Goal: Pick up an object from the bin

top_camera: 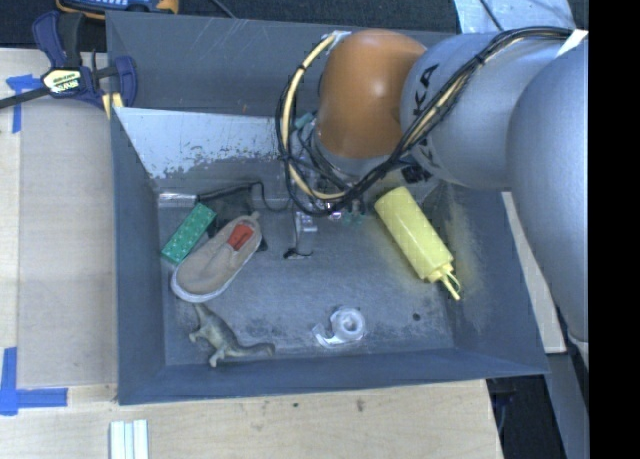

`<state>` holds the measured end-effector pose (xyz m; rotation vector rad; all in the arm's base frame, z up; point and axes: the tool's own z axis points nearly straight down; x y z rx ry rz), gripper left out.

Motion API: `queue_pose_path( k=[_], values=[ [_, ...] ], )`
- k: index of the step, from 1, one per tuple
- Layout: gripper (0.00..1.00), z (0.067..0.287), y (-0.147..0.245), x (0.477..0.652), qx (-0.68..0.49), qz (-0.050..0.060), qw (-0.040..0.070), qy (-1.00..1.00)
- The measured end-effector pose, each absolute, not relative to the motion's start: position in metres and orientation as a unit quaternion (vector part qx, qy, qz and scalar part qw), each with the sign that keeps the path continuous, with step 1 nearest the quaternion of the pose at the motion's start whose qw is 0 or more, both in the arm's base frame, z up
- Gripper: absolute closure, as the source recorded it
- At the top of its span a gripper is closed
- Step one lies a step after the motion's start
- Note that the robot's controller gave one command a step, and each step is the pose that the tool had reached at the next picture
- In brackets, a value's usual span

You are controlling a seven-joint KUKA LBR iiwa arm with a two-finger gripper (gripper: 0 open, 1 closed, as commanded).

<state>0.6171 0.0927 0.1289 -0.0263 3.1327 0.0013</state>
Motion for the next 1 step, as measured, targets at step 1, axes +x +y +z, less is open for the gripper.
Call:
queue_pose_path(
  k=[1],
  values=[
    [0.0, 0.1177, 0.1401, 0.5902, -0.044, -0.001, -0.003, 0.999]
  ],
)
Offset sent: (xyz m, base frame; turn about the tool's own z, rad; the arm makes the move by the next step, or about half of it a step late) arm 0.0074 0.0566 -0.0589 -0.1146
